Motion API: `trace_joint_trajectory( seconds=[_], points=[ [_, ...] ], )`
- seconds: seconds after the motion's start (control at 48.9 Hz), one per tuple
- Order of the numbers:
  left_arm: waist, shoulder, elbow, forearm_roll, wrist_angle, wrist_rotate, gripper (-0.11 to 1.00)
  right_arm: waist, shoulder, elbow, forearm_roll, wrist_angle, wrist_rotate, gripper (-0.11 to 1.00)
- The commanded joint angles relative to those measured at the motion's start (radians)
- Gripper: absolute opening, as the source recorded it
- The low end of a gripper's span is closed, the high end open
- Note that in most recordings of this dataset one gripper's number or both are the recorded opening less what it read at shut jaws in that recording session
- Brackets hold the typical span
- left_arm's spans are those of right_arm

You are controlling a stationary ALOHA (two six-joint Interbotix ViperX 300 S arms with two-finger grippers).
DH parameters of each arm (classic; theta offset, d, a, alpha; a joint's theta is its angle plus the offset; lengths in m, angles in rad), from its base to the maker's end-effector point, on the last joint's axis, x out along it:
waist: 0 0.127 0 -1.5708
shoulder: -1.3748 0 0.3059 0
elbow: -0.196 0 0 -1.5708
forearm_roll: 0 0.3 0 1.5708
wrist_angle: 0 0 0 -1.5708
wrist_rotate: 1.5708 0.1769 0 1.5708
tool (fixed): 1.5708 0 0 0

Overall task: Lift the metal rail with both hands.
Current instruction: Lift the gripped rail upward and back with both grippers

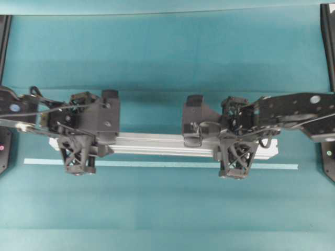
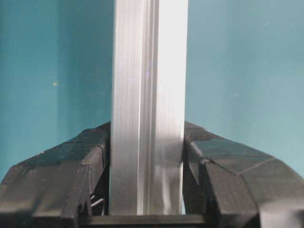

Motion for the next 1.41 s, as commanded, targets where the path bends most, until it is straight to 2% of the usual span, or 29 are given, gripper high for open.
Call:
trace_joint_trajectory(
  seconds=[0.0,0.347,0.552,0.96,1.246,1.389],
  points=[
    [0.003,-0.04,-0.043,0.005,0.031,-0.005,0.36,-0.006,-0.029,-0.035,0.002,0.046,0.018,0.38],
    [0.002,-0.061,-0.143,0.003,0.158,-0.005,0.36,-0.008,-0.067,-0.137,0.002,0.172,0.038,0.38],
    [0.003,-0.067,-0.196,0.003,0.193,-0.003,0.36,-0.009,-0.071,-0.219,0.002,0.278,0.038,0.38],
    [0.003,-0.098,-0.347,0.003,0.316,-0.005,0.36,-0.011,-0.081,-0.371,-0.003,0.431,0.038,0.38],
    [0.003,-0.103,-0.457,0.003,0.394,-0.005,0.36,-0.011,-0.081,-0.518,-0.008,0.568,0.04,0.38],
    [-0.002,-0.103,-0.531,0.003,0.437,-0.005,0.36,-0.011,-0.081,-0.568,-0.025,0.6,0.038,0.38]
  ],
)
